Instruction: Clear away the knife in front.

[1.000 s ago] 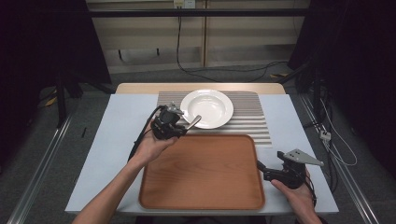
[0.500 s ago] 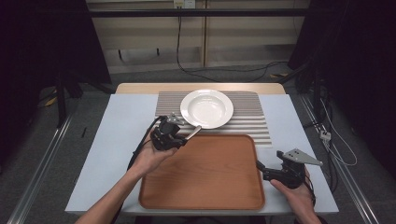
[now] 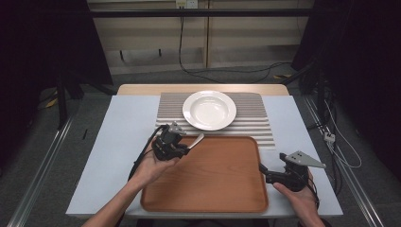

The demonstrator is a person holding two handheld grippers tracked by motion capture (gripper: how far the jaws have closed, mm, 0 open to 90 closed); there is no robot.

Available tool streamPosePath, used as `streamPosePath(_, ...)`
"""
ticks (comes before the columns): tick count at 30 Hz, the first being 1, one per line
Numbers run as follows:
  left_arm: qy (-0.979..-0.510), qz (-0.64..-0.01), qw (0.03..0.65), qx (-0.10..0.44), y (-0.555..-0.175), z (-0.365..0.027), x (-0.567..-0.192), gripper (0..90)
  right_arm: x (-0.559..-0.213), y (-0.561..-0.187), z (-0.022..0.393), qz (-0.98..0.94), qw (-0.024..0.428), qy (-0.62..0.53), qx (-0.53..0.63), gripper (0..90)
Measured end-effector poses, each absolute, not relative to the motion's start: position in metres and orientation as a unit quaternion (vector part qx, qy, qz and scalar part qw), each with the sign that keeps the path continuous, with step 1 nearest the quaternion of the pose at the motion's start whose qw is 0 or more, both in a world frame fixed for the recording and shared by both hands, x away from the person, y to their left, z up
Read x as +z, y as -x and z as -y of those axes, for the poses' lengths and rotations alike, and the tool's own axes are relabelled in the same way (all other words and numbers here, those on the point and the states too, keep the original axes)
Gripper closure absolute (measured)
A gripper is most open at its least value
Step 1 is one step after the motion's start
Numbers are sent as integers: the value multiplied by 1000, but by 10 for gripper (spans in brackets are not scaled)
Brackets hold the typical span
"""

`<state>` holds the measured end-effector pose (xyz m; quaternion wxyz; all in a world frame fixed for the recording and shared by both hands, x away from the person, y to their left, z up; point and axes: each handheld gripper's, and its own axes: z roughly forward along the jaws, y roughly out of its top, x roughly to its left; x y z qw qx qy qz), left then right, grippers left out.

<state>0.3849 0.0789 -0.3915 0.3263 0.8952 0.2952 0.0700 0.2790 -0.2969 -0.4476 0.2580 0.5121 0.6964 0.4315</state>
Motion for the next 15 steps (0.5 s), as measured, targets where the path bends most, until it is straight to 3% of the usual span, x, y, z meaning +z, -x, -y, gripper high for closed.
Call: streamPosePath(15, -899, -313, 303, 47, -379, -79, -419, 800, -448, -279, 297, -697, 257, -513, 431, 88)
